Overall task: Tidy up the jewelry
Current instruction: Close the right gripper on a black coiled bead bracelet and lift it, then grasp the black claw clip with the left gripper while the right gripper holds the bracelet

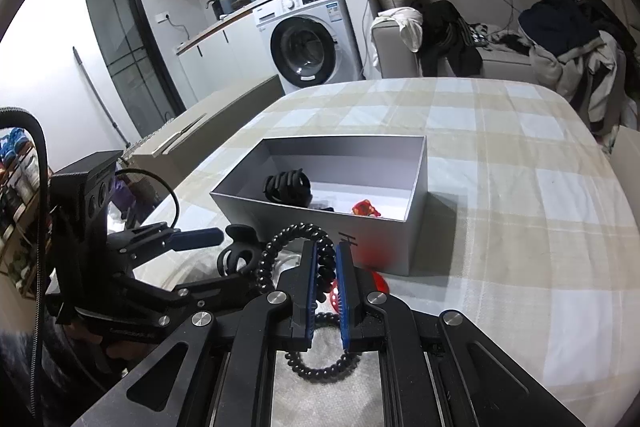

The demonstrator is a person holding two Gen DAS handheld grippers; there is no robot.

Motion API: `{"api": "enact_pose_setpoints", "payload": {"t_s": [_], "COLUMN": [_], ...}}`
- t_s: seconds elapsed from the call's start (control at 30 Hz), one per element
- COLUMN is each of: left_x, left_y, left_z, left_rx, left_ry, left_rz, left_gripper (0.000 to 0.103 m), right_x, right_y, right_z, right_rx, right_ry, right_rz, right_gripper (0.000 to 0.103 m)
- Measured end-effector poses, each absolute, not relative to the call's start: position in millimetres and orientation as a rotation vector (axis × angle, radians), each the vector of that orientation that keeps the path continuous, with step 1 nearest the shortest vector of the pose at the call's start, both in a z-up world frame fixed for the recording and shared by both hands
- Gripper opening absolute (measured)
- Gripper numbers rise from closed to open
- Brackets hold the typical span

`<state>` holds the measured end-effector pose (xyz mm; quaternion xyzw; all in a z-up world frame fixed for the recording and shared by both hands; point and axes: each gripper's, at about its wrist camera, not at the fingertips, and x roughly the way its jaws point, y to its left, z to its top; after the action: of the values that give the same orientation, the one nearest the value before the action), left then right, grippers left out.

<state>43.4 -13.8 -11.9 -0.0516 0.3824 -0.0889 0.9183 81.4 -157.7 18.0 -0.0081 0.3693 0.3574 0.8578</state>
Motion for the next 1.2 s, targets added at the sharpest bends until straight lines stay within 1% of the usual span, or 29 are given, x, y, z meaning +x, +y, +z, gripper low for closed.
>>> {"api": "enact_pose_setpoints", "payload": {"t_s": [0.07,0.1,0.2,0.27,0.33,0.53,1.2], "left_x": [44.8,45.4,46.9,45.0,43.0,39.8,27.7], "left_y": [-12.7,-12.3,-10.1,-11.5,-13.5,-14.6,-11.6], "left_z": [-12.3,-13.2,-16.7,-15.7,-14.3,-11.0,26.5], "left_rx": [-0.113,-0.117,-0.135,-0.136,-0.124,-0.104,-0.105], "left_ry": [0.792,0.799,0.822,0.816,0.808,0.789,0.627], "left_rz": [-0.185,-0.187,-0.182,-0.194,-0.192,-0.205,-0.235], "left_gripper": [0.058,0.048,0.045,0.036,0.032,0.032,0.032], "right_x": [80.8,81.2,79.0,78.3,77.5,78.1,79.6], "right_y": [-158.3,-158.2,-158.7,-159.2,-160.5,-162.5,-175.7], "right_z": [17.8,18.0,19.2,20.8,21.6,22.4,34.1], "right_rx": [-0.009,-0.005,-0.008,-0.004,0.001,0.016,0.108], "right_ry": [0.778,0.779,0.775,0.772,0.771,0.766,0.710], "right_rz": [0.756,0.756,0.760,0.762,0.762,0.761,0.771], "right_gripper": [0.008,0.008,0.008,0.008,0.008,0.008,0.008]}}
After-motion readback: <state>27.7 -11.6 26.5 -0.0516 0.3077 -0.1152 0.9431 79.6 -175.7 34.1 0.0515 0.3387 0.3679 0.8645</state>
